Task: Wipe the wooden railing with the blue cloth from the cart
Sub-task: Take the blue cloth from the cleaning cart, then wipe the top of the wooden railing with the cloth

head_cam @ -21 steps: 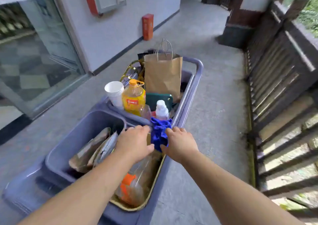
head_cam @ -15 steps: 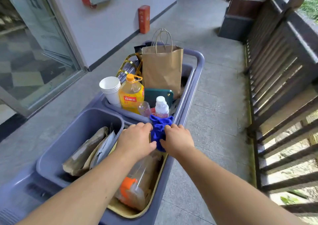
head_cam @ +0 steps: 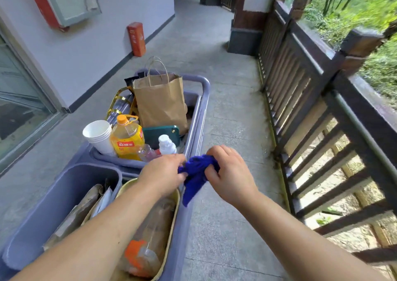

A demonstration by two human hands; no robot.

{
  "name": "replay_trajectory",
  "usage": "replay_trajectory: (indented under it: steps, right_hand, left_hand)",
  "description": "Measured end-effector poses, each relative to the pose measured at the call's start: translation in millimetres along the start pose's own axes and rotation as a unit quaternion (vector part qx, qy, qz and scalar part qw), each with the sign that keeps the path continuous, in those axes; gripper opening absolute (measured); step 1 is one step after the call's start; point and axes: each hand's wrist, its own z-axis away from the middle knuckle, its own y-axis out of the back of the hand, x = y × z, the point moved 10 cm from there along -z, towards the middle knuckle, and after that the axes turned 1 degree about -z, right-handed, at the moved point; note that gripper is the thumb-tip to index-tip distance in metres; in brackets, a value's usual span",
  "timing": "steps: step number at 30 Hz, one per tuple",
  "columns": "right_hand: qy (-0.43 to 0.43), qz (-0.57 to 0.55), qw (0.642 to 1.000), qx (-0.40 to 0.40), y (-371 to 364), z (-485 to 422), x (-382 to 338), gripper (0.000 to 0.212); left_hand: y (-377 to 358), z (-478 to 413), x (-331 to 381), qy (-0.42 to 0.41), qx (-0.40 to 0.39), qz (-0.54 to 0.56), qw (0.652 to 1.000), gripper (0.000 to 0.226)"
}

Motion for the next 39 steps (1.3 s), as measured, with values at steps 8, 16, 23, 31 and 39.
replay_trajectory:
  steps: [8, 16, 23, 31, 39]
  right_hand:
    - [-0.24, 0.048, 0.967, 0.072, 158.7, 99.9, 137.7, 0.025]
    - [-0.363, -0.068, 0.925, 0.094, 245.8, 215.7, 227.6, 0.06]
    - [-0.459, -0.126, 0.839, 0.262, 315.3, 309.1, 291.5, 0.027]
    - [-0.534, -0.051, 0.736, 0.412, 397.8, 420.5, 314.2, 0.034]
    - [-0.617, 0.101, 0.554, 0.55, 438.0, 507.7, 285.6, 0.032]
  left_hand:
    - [-5.1, -39.9, 216.3, -0.125, -0.013, 0.052, 0.991, 0.011]
    - [-33.9, -35.7, 466.4, -0.25, -0.09, 0.203, 0.943, 0.017]
    - [-95.4, -14.5, 597.7, -0.32, -0.193, 0.251, 0.893, 0.042]
    - [-166.2, 15.8, 715.4, -0.481, -0.224, 0.153, 0.833, 0.029]
    - [-197.7, 79.5, 808.7, -0.675, -0.218, 0.068, 0.702, 0.05]
